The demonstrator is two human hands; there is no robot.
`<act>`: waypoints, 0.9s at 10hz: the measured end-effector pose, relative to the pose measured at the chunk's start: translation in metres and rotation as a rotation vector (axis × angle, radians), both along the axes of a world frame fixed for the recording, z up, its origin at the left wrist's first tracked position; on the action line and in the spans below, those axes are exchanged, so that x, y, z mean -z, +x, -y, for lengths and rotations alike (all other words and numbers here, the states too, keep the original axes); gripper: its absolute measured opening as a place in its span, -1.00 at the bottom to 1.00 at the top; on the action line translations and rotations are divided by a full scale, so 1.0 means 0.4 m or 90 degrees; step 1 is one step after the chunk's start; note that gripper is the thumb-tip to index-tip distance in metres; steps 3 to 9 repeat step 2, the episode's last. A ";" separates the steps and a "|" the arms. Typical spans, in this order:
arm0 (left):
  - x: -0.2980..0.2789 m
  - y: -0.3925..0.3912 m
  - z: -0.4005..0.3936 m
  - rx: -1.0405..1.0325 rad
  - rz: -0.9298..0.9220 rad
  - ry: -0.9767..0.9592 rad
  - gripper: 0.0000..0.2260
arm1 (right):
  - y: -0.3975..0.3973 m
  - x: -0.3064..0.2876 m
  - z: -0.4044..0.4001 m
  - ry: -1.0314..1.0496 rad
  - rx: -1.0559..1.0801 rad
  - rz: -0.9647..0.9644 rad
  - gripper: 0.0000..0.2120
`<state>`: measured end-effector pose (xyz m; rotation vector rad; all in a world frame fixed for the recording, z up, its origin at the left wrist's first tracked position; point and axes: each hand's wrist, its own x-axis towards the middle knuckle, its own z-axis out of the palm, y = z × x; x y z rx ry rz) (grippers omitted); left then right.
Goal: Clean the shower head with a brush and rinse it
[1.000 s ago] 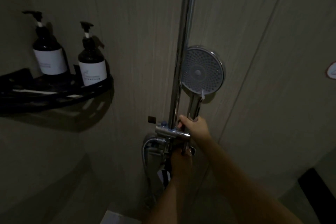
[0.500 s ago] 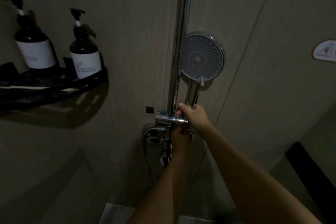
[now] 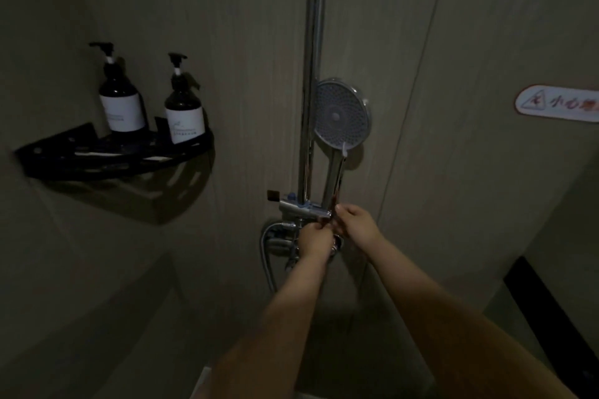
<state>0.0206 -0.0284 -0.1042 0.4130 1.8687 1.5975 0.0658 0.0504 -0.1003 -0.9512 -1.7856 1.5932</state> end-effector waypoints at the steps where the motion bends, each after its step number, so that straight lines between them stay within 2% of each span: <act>1: -0.026 0.055 0.030 -0.015 0.011 0.067 -0.85 | 0.051 -0.008 0.023 -0.046 -0.034 -0.013 -0.72; 2: -0.060 0.117 0.063 -0.027 0.028 0.087 -0.85 | 0.113 -0.027 0.046 -0.104 -0.057 -0.051 -0.75; 9: -0.060 0.117 0.063 -0.027 0.028 0.087 -0.85 | 0.113 -0.027 0.046 -0.104 -0.057 -0.051 -0.75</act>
